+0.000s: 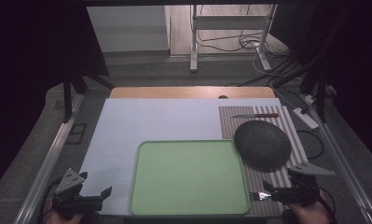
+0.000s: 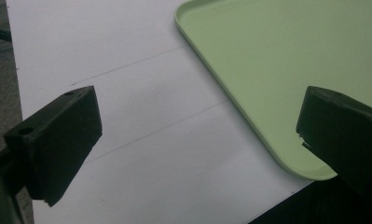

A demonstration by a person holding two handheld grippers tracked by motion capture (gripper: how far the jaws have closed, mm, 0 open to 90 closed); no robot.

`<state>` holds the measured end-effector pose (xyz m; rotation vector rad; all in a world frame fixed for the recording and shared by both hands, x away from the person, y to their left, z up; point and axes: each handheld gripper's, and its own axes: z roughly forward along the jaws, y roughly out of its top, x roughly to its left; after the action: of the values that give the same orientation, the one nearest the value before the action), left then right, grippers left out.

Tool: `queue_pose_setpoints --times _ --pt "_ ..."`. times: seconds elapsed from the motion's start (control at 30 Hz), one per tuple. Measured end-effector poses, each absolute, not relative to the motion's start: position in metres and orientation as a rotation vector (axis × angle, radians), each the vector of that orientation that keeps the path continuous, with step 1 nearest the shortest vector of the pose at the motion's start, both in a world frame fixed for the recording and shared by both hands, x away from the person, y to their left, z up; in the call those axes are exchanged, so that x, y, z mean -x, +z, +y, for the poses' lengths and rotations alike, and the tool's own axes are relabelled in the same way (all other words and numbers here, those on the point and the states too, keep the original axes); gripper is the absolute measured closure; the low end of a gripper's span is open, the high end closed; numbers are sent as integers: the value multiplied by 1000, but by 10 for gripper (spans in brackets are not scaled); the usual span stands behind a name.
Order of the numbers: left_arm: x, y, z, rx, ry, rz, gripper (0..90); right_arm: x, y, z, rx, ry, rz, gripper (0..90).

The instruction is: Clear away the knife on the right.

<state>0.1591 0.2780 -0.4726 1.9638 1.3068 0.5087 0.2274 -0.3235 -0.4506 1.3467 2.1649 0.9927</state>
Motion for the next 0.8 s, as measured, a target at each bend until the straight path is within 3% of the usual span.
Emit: queue_pose_setpoints --times 0.8 --pt "-159 -473 279 -1962 489 1325 2 -230 -452 -321 -1331 976 2220 0"
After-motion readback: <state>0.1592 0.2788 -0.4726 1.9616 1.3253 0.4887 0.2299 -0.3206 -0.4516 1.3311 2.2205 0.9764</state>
